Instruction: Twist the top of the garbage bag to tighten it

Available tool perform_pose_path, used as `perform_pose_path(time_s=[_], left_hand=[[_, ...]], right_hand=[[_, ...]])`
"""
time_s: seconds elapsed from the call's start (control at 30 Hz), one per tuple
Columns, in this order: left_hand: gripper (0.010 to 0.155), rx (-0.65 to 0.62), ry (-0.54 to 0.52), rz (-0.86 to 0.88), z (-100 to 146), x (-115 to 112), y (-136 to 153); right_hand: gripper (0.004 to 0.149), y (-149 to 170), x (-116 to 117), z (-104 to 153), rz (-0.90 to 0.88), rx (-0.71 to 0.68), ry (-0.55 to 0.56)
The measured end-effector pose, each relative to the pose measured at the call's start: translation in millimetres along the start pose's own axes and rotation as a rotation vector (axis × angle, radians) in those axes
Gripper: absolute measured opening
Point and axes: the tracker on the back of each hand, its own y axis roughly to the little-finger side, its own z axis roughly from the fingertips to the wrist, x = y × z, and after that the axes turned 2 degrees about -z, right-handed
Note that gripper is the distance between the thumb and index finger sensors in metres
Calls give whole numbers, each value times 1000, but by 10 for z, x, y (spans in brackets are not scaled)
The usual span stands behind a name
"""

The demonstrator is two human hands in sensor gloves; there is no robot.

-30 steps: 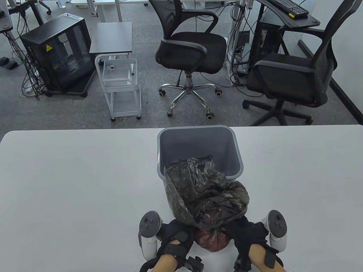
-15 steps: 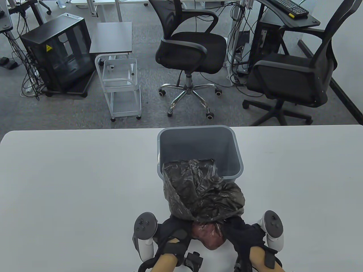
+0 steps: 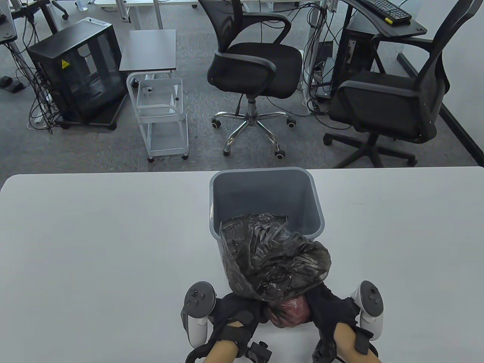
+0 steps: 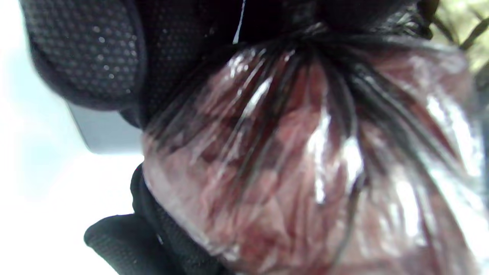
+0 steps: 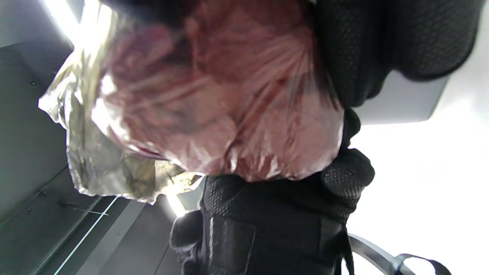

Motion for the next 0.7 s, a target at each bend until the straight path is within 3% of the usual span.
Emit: perform_pose_path(time_s=[0.13, 0.2, 0.37, 0.47, 0.57, 0.7], left_hand=[[55, 20, -36, 11, 10, 28, 9], [55, 30, -44, 3, 13, 28, 5], [55, 48, -55, 13, 21, 42, 20], [56, 57, -40, 17, 27, 31, 26], [60, 42, 29, 11, 13, 11, 14], [59, -33, 16, 27, 4, -26, -28]], right_hand=[[104, -35, 90, -32, 66, -47, -128], [110, -66, 139, -50, 141, -75, -243], [117, -82, 181, -58, 145, -115, -307], [111, -90, 124, -56, 175, -96, -203], [99, -47, 50, -32, 1, -47, -96], [94, 36, 20, -32, -100, 13, -98]])
